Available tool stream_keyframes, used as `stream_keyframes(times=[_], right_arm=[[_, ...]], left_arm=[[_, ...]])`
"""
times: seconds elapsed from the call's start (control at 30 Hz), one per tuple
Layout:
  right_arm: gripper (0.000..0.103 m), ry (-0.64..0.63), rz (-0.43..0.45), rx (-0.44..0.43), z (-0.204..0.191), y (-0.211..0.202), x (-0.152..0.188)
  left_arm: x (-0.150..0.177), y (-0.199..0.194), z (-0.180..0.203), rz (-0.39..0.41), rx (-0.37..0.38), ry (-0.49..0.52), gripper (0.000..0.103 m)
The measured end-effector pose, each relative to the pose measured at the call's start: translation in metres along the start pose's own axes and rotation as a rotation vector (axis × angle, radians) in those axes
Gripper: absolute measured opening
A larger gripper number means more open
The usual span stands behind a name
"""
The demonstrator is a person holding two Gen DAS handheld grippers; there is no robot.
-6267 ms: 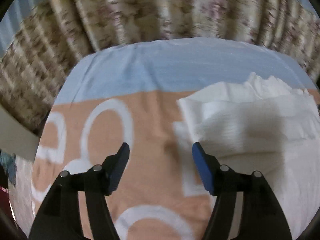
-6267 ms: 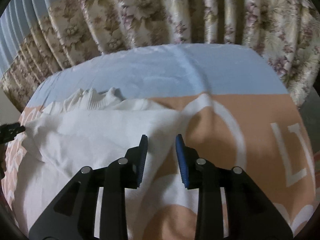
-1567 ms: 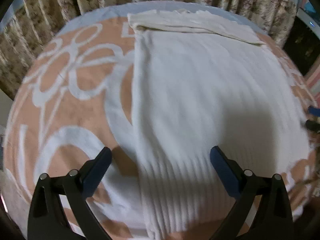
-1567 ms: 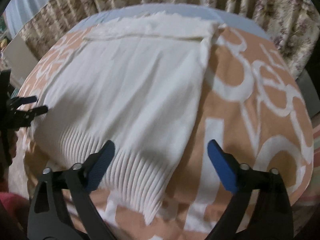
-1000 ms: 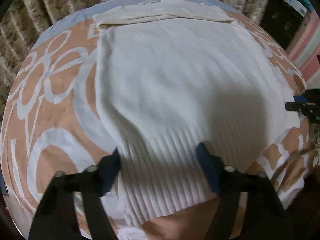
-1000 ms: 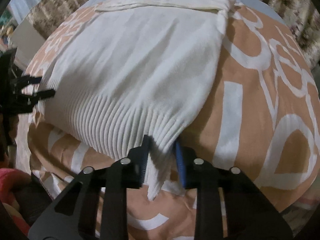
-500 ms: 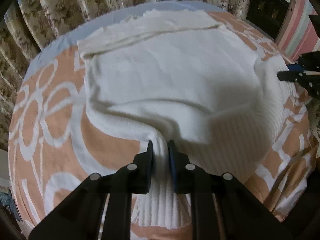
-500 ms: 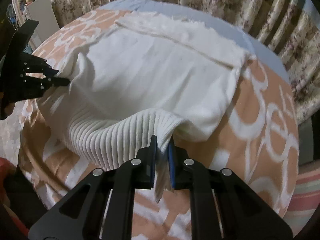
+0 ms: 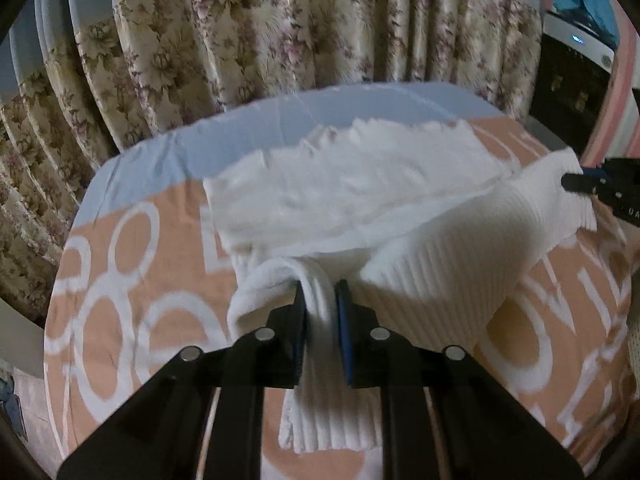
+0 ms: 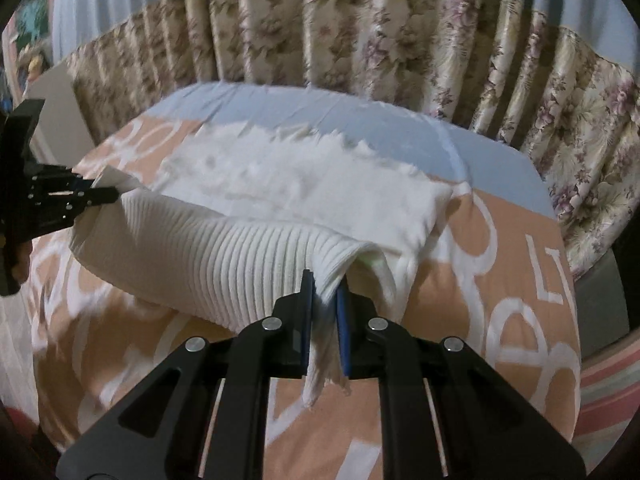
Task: Fold small clothes
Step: 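Grasp the ribbed hem center with the right tool and lift it, then carry the hem over toward the collar and release it with the right tool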
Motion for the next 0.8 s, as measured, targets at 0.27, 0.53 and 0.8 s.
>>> stream_keyframes(times=[0.27, 0.53, 0.8], right_arm=[[0.011, 0.077, -0.023, -0.007, 0.035, 0.064, -0.048], [0.013, 0.085, -0.107, 0.002, 0.049, 0.137, -0.055], [0.029, 0.121, -0.108, -0.052, 0.064, 0.149, -0.053]], left_arm=[[-0.065, 0.047, -0.033, 0.022, 0.0, -0.016, 0.015], [-0.082, 0.115, -0.068, -0.045, 0.014, -0.052, 0.015], [-0.079, 0.12, -0.091, -0.023, 0.075, -0.138, 0.049]])
Point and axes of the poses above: each gripper's, at about its wrist camera, not at the fingertips, and y roughly the way its jaws point, z to its right, x to its underside, the point moved 3 cm from there along y, roughly the way its jaws point, and after that the axes turned 10 degrees about x, right-handed, at the moved point
